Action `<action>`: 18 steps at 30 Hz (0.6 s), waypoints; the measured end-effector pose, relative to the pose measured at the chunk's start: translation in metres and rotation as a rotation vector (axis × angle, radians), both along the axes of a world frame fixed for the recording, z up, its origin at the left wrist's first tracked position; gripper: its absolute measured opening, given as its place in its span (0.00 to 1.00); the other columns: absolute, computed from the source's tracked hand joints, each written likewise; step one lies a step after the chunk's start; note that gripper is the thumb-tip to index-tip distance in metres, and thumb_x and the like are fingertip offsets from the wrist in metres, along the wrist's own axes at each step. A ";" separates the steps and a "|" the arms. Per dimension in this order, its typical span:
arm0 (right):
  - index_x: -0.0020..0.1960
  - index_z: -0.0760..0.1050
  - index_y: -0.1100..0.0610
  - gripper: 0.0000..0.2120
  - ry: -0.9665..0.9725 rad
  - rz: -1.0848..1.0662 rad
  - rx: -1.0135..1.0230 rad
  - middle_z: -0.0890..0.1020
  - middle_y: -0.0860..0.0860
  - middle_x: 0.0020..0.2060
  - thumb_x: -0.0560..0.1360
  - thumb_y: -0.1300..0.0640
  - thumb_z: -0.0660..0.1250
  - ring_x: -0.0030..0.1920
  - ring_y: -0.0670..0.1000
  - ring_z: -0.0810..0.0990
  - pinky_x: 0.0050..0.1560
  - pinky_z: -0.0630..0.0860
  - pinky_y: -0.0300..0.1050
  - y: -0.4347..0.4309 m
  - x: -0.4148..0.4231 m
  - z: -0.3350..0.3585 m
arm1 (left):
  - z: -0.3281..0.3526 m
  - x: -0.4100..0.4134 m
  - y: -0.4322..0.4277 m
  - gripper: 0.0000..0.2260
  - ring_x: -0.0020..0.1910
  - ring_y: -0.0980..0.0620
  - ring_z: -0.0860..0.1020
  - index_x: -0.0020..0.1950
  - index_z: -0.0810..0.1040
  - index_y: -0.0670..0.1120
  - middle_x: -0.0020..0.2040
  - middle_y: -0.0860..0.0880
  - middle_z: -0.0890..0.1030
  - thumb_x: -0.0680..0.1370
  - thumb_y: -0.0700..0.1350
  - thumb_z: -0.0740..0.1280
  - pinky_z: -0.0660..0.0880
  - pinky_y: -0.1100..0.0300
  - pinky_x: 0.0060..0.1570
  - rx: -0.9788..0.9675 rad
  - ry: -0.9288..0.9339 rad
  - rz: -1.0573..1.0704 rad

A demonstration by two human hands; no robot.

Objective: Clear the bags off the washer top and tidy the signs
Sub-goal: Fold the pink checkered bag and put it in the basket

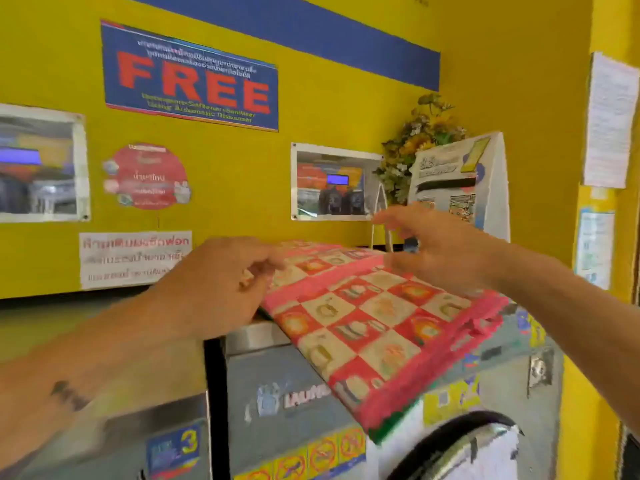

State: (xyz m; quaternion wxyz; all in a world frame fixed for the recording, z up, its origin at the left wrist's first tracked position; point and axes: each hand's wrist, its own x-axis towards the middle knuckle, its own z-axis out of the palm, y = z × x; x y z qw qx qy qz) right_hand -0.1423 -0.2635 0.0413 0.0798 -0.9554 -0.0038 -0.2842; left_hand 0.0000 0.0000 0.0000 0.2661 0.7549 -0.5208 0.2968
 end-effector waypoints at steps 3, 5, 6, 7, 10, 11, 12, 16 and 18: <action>0.75 0.63 0.47 0.29 0.056 -0.082 -0.037 0.68 0.50 0.72 0.77 0.50 0.68 0.69 0.50 0.69 0.59 0.64 0.40 0.000 0.046 0.014 | 0.009 0.042 0.009 0.13 0.55 0.60 0.73 0.59 0.77 0.59 0.56 0.63 0.78 0.76 0.54 0.61 0.70 0.62 0.53 0.177 -0.115 0.015; 0.76 0.62 0.48 0.29 0.153 -0.153 -0.027 0.67 0.50 0.74 0.77 0.50 0.67 0.71 0.51 0.67 0.63 0.64 0.41 0.000 0.073 0.017 | 0.011 0.069 0.009 0.15 0.59 0.59 0.72 0.62 0.75 0.60 0.59 0.63 0.76 0.76 0.54 0.60 0.67 0.64 0.54 0.294 -0.094 -0.019; 0.76 0.61 0.48 0.29 0.197 -0.188 -0.008 0.66 0.50 0.74 0.78 0.49 0.66 0.72 0.52 0.66 0.65 0.65 0.44 -0.002 0.084 0.019 | 0.012 0.079 0.009 0.15 0.60 0.59 0.71 0.64 0.74 0.60 0.61 0.62 0.75 0.77 0.52 0.61 0.66 0.65 0.55 0.317 -0.086 -0.036; 0.76 0.61 0.47 0.29 0.235 -0.223 0.004 0.66 0.50 0.74 0.78 0.49 0.66 0.72 0.53 0.66 0.68 0.65 0.48 -0.004 0.093 0.020 | 0.013 0.087 0.009 0.16 0.61 0.59 0.69 0.65 0.73 0.60 0.62 0.61 0.74 0.77 0.50 0.63 0.65 0.65 0.56 0.332 -0.088 -0.053; 0.75 0.61 0.48 0.28 0.311 -0.314 0.003 0.67 0.52 0.73 0.78 0.47 0.65 0.71 0.55 0.68 0.67 0.68 0.52 -0.007 0.110 0.022 | 0.014 0.100 0.009 0.19 0.62 0.60 0.67 0.66 0.72 0.60 0.62 0.61 0.72 0.77 0.46 0.65 0.59 0.74 0.56 0.345 -0.067 -0.111; 0.75 0.62 0.48 0.27 0.331 -0.338 -0.006 0.68 0.53 0.72 0.78 0.47 0.64 0.70 0.56 0.69 0.66 0.69 0.53 -0.007 0.114 0.023 | 0.016 0.102 0.009 0.19 0.62 0.62 0.65 0.67 0.71 0.60 0.63 0.61 0.71 0.77 0.47 0.65 0.57 0.76 0.56 0.345 -0.056 -0.138; 0.74 0.62 0.48 0.26 0.355 -0.361 -0.020 0.68 0.54 0.71 0.78 0.47 0.64 0.68 0.58 0.70 0.64 0.69 0.53 -0.007 0.117 0.023 | 0.017 0.104 0.009 0.20 0.63 0.63 0.64 0.68 0.70 0.61 0.64 0.62 0.70 0.77 0.47 0.65 0.56 0.77 0.57 0.356 -0.043 -0.161; 0.73 0.62 0.48 0.25 0.410 -0.415 -0.001 0.71 0.56 0.68 0.78 0.46 0.63 0.60 0.59 0.76 0.60 0.74 0.56 -0.013 0.126 0.022 | 0.017 0.113 0.005 0.22 0.67 0.64 0.59 0.70 0.65 0.63 0.67 0.65 0.64 0.78 0.50 0.64 0.52 0.76 0.62 0.405 0.012 -0.245; 0.75 0.59 0.48 0.27 0.446 -0.428 0.030 0.73 0.56 0.68 0.78 0.46 0.62 0.60 0.58 0.77 0.60 0.73 0.54 -0.018 0.130 0.020 | 0.016 0.114 0.003 0.21 0.66 0.66 0.58 0.70 0.66 0.62 0.67 0.65 0.64 0.78 0.49 0.63 0.49 0.81 0.58 0.407 0.005 -0.278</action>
